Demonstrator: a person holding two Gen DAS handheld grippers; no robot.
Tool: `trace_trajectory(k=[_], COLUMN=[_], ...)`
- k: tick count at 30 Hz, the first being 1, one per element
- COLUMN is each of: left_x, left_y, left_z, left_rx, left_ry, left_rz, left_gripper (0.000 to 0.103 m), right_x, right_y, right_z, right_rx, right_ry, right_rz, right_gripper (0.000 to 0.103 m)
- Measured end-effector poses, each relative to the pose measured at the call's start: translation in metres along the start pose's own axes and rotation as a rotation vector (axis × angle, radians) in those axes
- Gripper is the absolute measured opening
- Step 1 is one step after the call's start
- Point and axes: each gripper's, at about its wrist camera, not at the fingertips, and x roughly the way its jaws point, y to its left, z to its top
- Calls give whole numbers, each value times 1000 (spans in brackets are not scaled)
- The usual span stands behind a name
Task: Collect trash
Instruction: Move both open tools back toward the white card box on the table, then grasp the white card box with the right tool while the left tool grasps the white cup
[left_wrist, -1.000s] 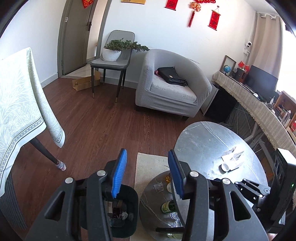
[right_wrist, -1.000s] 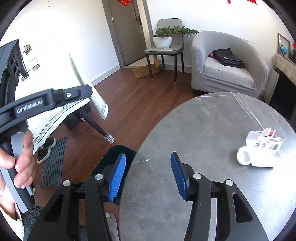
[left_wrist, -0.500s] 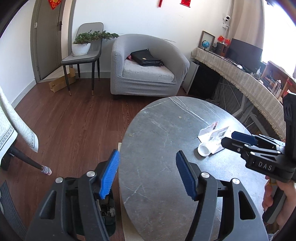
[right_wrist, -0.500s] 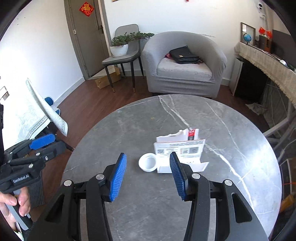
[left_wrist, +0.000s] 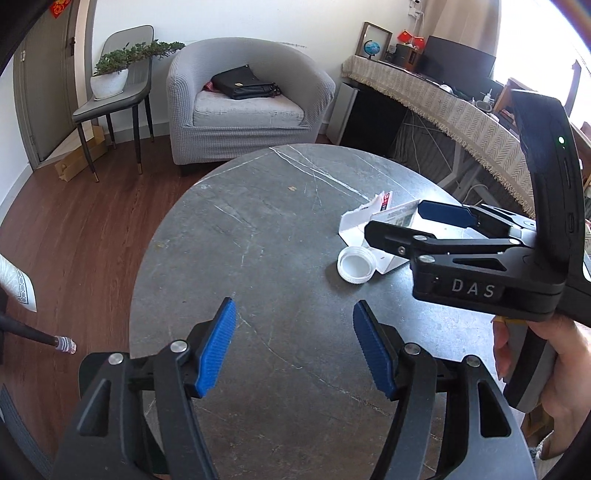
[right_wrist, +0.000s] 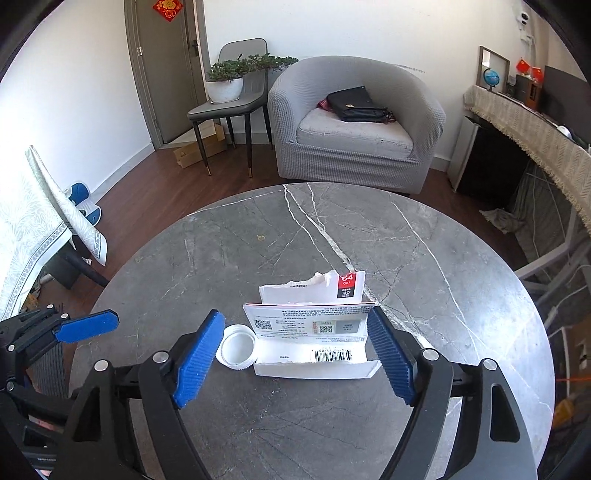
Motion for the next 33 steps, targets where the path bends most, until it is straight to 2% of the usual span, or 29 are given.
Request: trace_trajectory(k=[10,13,21,22,23,28,33], left_x=[14,17,20,21,21,25,33], left_y=[-8,-9,-9,-10,-11,-19,-29], left_z=[5,6,9,10,10,13,17], left_rx=[2,-3,-8,-9,-9,-2,8], left_ry=[12,14,16,16,15,12,17], left_rz=[-11,-15,-26,-26,-29,-34,-30], left_gripper=[68,68,68,68,68,66,61], right_x=[22,23,31,31,31,26,8], right_y=[-6,-13,-13,-14,-15,-25,-50], right_z=[3,4,13,12,12,10,6], right_rx=[-53,-39,-106,-101,-91,-47,56], right_ry=[25,25,30,29,26,17,-27], right_rz=[-56,-38,11,17,32,56,65], right_gripper=[82,82,84,84,76,76,76])
